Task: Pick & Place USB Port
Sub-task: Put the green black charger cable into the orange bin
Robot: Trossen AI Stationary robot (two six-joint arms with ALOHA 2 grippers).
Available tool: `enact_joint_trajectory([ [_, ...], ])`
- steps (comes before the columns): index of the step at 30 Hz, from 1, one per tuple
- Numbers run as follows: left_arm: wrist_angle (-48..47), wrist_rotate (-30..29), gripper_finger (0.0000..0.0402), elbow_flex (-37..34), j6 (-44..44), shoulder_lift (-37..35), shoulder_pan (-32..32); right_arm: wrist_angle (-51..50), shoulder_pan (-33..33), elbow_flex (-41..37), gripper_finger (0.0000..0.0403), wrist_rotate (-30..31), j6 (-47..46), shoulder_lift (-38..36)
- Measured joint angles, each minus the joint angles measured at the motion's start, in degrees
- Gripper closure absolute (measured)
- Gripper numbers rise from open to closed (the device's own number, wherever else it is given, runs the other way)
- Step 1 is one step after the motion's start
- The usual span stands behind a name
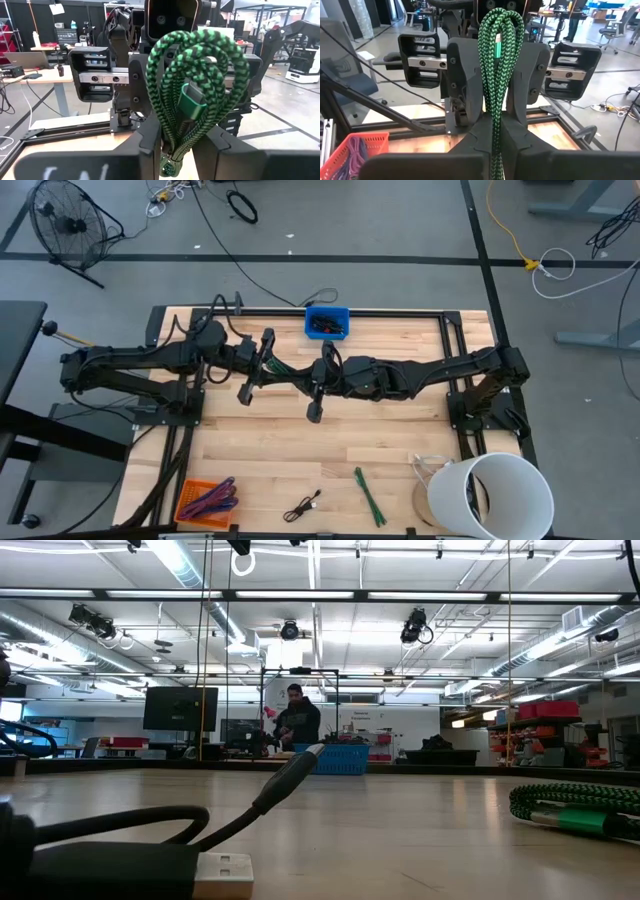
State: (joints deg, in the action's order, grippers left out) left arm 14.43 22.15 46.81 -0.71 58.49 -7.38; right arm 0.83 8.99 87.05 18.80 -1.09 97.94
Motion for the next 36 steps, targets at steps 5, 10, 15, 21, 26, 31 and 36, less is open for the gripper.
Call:
enact_joint_trajectory([
  [5, 0.1, 0.15, 0.0326, -0.02, -0.19, -0.17, 0.0, -0.47, -0.01, 0.07, 0.0382, -0.41, -0.4, -0.01],
  [10, 0.05, 0.18, 0.0326, -0.04, -0.2, -0.21, 0.13, -1.69, 0.07, 0.1, 0.0374, -0.24, -0.41, -0.01],
  [15, -0.06, -0.42, 0.0326, -0.07, -0.15, -0.21, 0.93, -2.24, 0.07, 0.11, 0.0395, -0.55, -0.44, -0.01],
  [21, -0.34, -0.79, 0.0326, -0.11, 0.1, -0.21, 1.49, -3.78, 0.07, 0.15, 0.0384, -1.54, -1.95, -0.01],
  [26, -0.33, -0.79, 0.0326, -0.11, 0.08, -0.21, 1.49, -4.18, 0.36, 0.17, 0.0375, -1.89, -2.77, -0.01],
  [31, -0.25, -0.62, 0.0326, -0.11, 0.3, -0.21, 1.53, -4.12, 1.02, 0.15, 0.0373, -2.98, -1.71, -0.03],
  [36, -0.89, -0.92, 0.0326, -0.11, 0.52, -0.21, 1.55, -5.27, 1.2, 0.11, 0.0362, -3.0, -1.71, -0.03],
])
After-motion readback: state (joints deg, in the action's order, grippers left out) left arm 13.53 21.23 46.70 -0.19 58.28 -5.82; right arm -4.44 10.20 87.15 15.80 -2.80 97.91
